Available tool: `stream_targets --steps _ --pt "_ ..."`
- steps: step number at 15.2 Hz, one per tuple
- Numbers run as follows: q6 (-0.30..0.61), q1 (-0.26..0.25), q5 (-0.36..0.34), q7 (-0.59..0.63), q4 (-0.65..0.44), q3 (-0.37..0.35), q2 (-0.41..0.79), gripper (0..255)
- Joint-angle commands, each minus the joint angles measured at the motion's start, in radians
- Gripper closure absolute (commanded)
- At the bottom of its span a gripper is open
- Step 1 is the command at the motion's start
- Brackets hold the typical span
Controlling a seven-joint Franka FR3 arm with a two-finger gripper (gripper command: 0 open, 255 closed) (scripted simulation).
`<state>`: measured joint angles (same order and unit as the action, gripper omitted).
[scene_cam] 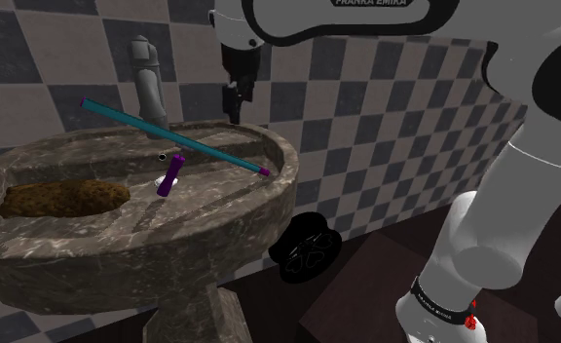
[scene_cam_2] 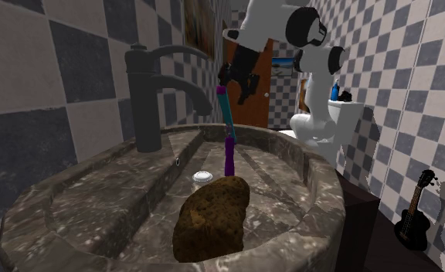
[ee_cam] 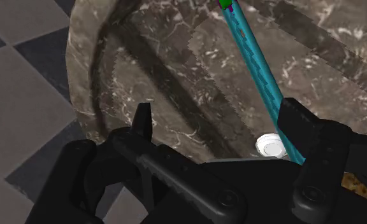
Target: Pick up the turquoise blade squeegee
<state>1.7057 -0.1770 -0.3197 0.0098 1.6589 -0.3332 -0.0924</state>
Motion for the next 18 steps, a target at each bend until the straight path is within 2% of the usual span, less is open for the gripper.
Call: stream_targets --steps 1,6,11,18 --pt "0.003 -0.021 -0.048 0.0 -0.06 -0.03 0.061 0" --pt "-0.014 -0.091 -0.176 -0.012 -0.214 -0.093 0.208 0" --pt "-0.043 -0.189 -0.314 -0.038 -0.376 -0.134 0.357 0" --pt "0.052 -0.168 -0.306 0.003 -0.246 -0.129 0.327 0"
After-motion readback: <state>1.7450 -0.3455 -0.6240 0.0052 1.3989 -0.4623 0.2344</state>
